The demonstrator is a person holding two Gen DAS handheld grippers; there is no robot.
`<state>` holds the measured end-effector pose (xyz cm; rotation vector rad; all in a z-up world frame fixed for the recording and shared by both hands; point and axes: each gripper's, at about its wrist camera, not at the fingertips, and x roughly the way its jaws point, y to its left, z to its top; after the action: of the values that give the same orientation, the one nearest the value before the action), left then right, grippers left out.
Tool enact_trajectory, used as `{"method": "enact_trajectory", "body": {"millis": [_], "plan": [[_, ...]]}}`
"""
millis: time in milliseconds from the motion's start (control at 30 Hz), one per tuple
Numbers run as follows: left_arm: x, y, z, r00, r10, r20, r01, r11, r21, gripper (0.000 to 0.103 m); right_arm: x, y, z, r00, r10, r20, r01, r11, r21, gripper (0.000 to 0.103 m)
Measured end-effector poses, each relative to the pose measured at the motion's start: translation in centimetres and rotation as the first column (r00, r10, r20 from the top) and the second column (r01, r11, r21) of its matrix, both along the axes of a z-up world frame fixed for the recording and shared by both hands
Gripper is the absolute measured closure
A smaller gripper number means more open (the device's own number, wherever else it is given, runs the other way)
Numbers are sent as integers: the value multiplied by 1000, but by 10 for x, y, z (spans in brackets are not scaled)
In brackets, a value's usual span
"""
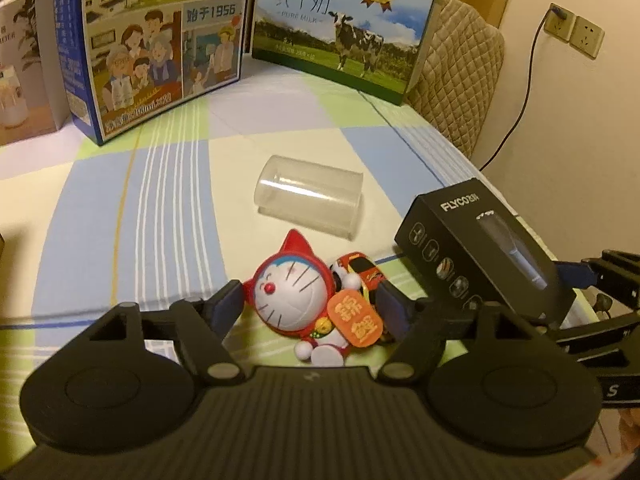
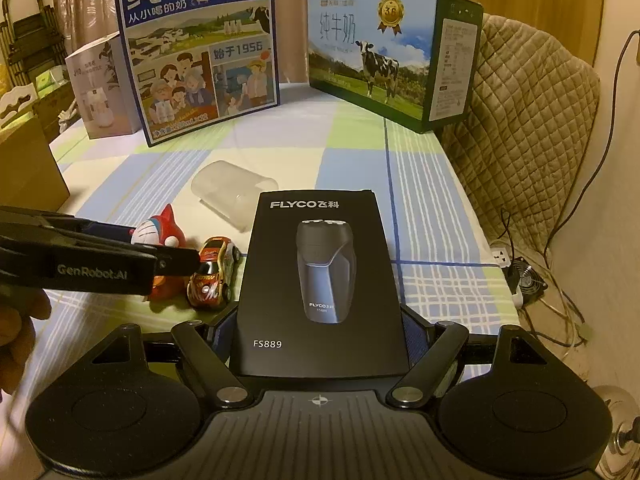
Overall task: Organize objects
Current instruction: 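Grasp the red Doraemon figure with the left tool while the right tool grasps the black FLYCO shaver box, then lift the Doraemon figure and shaver box and carry both toward the cardboard box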
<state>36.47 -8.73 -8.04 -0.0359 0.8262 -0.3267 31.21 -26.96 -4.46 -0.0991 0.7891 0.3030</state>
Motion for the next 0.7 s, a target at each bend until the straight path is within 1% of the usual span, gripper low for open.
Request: {"method": "enact_trajectory", "body": {"millis": [67,100,167,300,533,667,700], "plan": [[1,2,-2,1000,10,-5,-10,1000,-10,33,0,0,0,1000,3,-2,-3,1000,-2,27],[1,4,-2,1000,14,-5,-14,1000,-18,37,0,0,-1,1000,3,-2,-3,1000,-1,27],[1,7,-2,1000,24,-9,-24,999,-33,41,1,-1,-1,1000,0,-3,0,1000,2,27],[1,11,-2,999,32,-22,-33,998,-49,42,0,-1,-1,1000,-2,-6,2,1000,4,27],[-17,13,2,999,8,-44,-8,1000,-8,43,-7,2,2,1000,2,-5,-2,1000,10,27],[-37,13,7,995,-45,-92,48,998,30,43,-16,6,8,1000,10,-19,-10,1000,16,27],[-44,13,9,993,-60,-102,64,997,39,45,-19,6,8,1000,14,-24,-14,1000,14,27]]}}
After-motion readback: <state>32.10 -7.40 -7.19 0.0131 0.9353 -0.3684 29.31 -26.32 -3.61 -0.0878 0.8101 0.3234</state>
